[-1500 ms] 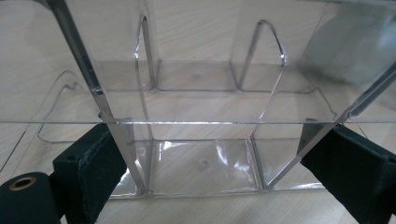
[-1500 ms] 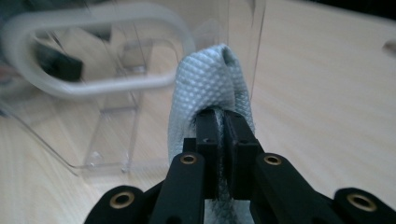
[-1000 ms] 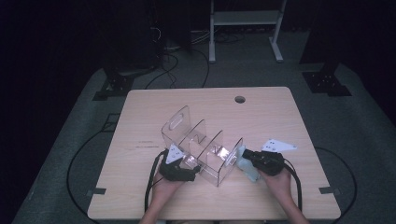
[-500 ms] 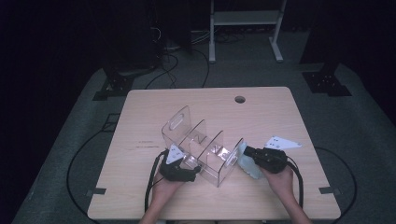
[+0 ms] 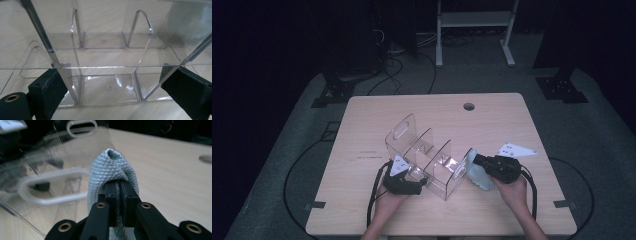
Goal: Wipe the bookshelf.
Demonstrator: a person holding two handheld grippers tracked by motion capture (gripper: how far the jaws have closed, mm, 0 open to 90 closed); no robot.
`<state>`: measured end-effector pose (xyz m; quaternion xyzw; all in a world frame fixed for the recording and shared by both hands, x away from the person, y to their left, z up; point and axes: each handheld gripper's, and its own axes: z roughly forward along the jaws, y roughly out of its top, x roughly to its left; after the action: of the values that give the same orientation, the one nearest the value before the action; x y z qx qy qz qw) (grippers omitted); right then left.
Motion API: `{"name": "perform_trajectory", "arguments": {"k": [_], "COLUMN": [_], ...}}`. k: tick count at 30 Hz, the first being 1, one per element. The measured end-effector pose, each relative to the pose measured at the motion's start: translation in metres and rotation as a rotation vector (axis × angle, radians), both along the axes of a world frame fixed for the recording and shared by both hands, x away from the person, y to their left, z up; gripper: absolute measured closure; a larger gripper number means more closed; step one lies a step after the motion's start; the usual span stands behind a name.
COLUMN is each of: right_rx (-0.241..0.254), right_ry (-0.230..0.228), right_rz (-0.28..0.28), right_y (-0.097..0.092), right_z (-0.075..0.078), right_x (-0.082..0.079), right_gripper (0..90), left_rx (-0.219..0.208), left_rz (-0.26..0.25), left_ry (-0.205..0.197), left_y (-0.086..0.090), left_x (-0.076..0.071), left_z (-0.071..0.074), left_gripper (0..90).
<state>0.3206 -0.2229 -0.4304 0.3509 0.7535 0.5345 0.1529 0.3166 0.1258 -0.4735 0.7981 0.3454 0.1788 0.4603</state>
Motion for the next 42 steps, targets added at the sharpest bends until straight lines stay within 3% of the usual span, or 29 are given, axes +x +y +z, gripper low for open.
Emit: {"name": "perform_trajectory", "arguments": {"k": [3,6,10,13,24,28,30,32,33,36,40,42], "right_rx": [0.005,0.018,0.031,0.007,-0.032,-0.040,-0.028,-0.021,-0.009,-0.003,-0.072,-0.077], "right_ry": [-0.021,0.013,0.036,0.047,0.037,0.029,0.023,0.025,0.026,0.032,0.046,0.078], "right_rz": [-0.003,0.007,0.037,0.078,0.153,0.139,0.123,0.124,0.124,0.123,0.036,0.035], "right_y": [0.000,0.002,-0.001,-0.002,0.007,0.012,0.012,0.012,0.010,0.008,0.003,0.003], "right_z": [0.007,-0.004,-0.004,-0.005,-0.006,-0.012,-0.015,-0.016,-0.019,-0.021,-0.026,-0.034], "right_x": [-0.003,-0.002,0.000,0.002,-0.003,-0.004,-0.005,-0.004,-0.004,-0.003,0.001,0.004], "right_gripper": [84.9,83.9,77.1,64.4,52.1,54.8,64.6,68.2,76.6,79.1,80.2,80.3], "left_rx": [0.002,0.002,0.004,0.005,0.015,0.021,0.023,0.022,0.020,0.020,0.018,0.018], "left_rz": [0.000,0.000,-0.001,-0.002,-0.005,-0.004,-0.003,-0.002,-0.002,-0.001,0.000,0.001], "left_ry": [0.001,-0.004,-0.003,0.000,0.003,0.002,-0.001,-0.003,-0.004,-0.004,-0.005,-0.005], "left_y": [-0.001,-0.002,-0.001,-0.001,-0.001,-0.002,-0.001,-0.001,-0.001,-0.001,-0.001,-0.001], "left_x": [-0.001,-0.001,-0.001,-0.001,-0.001,-0.001,-0.002,-0.001,-0.001,-0.001,-0.001,-0.001], "left_z": [0.000,0.001,0.001,0.001,0.002,0.002,0.003,0.002,0.002,0.002,0.002,0.002], "left_gripper": [7.7,7.7,7.8,7.7,7.8,7.8,7.7,7.7,7.7,7.7,7.7,7.7]}}
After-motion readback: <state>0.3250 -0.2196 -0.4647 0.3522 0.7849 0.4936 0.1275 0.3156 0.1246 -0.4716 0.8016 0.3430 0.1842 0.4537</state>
